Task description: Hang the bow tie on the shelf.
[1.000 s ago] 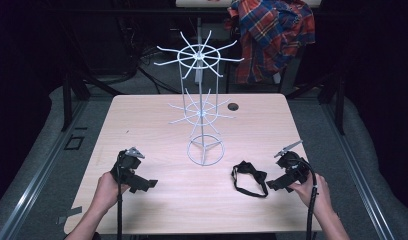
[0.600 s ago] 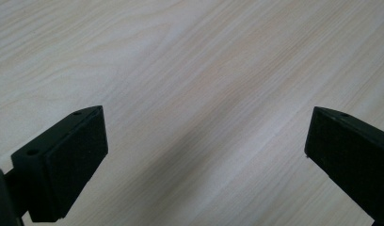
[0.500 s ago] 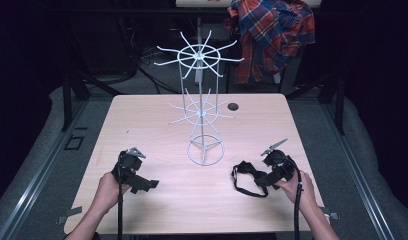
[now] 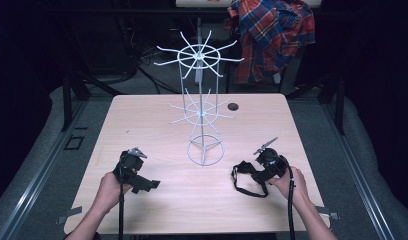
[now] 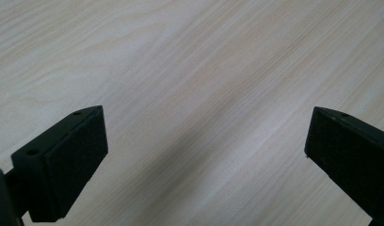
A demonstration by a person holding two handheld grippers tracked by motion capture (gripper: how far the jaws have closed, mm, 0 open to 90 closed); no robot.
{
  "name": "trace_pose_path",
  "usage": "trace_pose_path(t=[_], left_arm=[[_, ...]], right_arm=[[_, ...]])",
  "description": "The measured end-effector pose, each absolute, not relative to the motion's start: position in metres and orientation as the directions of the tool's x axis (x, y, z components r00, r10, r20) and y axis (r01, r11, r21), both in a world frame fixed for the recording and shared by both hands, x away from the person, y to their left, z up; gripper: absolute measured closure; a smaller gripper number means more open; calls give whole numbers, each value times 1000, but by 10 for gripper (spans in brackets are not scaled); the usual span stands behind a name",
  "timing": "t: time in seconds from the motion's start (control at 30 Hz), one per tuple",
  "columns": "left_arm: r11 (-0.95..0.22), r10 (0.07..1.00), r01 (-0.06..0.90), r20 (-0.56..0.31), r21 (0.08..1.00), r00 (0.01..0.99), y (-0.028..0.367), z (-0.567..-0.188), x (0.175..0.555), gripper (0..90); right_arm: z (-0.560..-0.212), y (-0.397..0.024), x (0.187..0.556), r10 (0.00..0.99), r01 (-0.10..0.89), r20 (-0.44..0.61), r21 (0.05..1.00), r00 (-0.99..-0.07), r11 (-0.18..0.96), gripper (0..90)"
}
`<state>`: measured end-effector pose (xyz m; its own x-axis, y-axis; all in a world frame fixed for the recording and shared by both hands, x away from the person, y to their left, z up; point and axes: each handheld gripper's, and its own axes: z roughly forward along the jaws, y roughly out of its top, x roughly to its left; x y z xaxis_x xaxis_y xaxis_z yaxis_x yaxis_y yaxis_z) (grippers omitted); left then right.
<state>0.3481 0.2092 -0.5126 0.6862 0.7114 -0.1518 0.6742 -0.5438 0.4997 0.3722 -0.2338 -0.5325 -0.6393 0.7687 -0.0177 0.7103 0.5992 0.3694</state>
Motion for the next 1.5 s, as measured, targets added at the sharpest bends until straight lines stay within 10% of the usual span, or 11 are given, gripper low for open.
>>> trace_pose_path(t=[0.67, 1.5], left_arm=[[-560, 708, 671, -139, 485, 692, 208, -513, 347, 1], [-566, 708, 669, -132, 482, 694, 207, -513, 346, 1]], right_arm=[[-542, -224, 370, 782, 729, -71, 317, -619, 606, 736], [-517, -225, 359, 800, 712, -62, 418, -597, 564, 758]])
